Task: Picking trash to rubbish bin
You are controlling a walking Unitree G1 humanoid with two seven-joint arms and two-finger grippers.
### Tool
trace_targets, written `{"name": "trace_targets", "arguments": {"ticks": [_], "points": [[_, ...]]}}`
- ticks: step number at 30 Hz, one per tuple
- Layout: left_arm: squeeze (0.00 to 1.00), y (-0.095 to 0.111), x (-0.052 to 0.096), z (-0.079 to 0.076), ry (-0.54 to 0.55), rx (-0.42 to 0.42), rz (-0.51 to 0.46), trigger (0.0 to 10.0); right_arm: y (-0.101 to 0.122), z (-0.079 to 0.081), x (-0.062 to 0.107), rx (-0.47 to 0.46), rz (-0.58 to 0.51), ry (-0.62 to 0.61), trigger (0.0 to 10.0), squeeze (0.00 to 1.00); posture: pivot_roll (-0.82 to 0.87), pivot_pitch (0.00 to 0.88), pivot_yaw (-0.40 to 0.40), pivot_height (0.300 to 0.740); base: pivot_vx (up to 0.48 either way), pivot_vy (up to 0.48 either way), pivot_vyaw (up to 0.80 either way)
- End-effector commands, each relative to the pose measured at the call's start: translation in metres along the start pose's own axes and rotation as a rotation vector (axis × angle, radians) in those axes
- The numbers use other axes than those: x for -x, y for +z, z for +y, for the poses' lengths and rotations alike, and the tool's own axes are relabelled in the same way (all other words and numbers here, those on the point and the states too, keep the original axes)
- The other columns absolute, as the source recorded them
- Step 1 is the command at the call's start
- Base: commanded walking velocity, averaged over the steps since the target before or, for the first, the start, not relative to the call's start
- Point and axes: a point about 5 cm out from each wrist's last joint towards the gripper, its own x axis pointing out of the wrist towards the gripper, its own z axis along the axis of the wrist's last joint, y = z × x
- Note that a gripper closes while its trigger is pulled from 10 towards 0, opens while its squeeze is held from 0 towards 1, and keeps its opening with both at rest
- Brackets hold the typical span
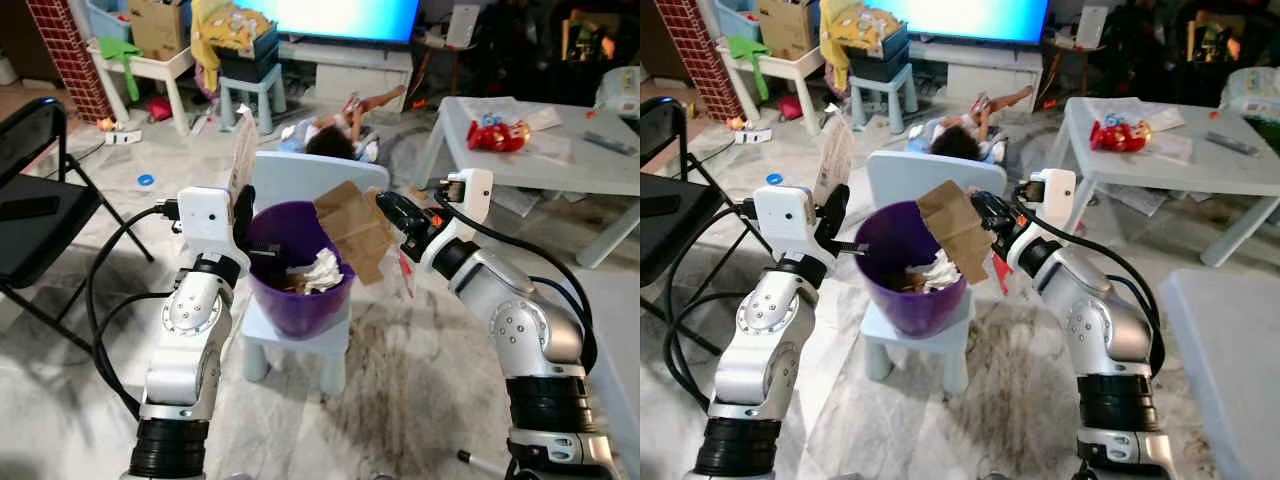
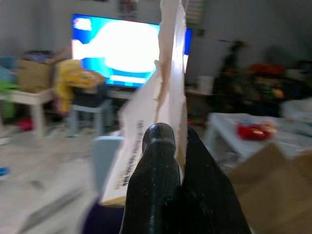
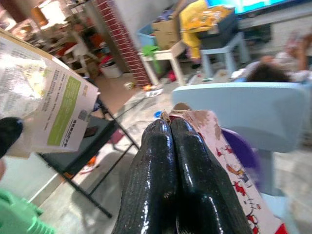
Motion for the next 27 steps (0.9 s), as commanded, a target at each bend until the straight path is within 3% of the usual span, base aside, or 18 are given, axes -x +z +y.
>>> {"name": "trace_targets", "arguments": {"ticks": [1,27], "points": [[0.0,0.0038,0.0002,0.0053,0.009,-0.013,-0.011,0.0,0.0068,0.0066,-0.0037,0.014,-0.021,0.023,0.0,0.0,0.01,0.107,-0.093,0.74,0.337,0.0,0.0],[0.0,0.0007,0.0011,0.007,0.018,-0.016,0.002,0.0,0.0055,0.0062,-0.0039,0.015,-0.019,0.021,0.0,0.0,0.01,0.107,-0.095,0.74,0.443,0.0,0.0]]}}
